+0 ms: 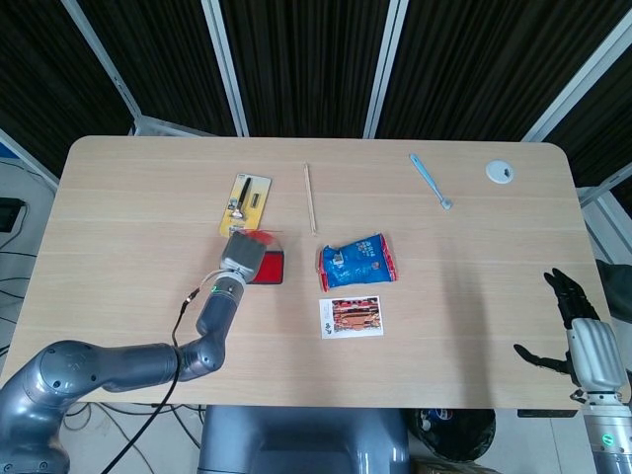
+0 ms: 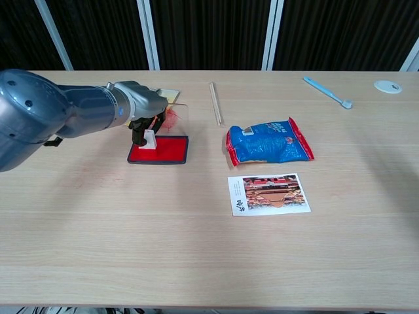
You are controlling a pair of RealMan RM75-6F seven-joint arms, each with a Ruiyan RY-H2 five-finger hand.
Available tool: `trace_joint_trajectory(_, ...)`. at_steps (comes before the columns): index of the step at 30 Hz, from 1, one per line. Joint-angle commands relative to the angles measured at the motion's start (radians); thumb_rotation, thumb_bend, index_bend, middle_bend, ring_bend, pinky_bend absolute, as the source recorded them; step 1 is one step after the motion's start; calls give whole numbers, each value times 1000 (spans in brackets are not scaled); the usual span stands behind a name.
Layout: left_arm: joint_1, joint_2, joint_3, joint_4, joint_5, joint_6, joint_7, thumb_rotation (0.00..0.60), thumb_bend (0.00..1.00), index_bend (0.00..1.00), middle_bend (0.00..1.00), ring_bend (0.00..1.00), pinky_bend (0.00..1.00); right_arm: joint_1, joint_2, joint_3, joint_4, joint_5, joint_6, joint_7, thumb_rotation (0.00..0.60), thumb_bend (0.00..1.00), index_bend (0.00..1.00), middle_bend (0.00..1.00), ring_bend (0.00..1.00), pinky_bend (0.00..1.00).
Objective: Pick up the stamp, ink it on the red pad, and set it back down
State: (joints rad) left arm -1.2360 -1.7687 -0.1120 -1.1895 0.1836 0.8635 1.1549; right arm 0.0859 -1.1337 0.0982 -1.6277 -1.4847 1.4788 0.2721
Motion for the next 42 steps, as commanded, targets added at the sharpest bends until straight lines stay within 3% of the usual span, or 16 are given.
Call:
trace_joint_trajectory(1,0,4,-1,-6,5,4,-3,600,653,709,731,519,573,0,0,0,0,-1,1,0,600,118,0,0,0,185)
trace_joint_trajectory(32,4,-12,16,13,5,9,-5,600,653,709,731,519,573,0,1,-1,-2,0,-1,4,600,118,0,0,0,185)
trace_joint_trajectory(42,2,32,-2,-50,17,45,-12,600,653,709,731,519,573,-1,2,-2,-5,0,-1,6,600,118,0,0,0,185)
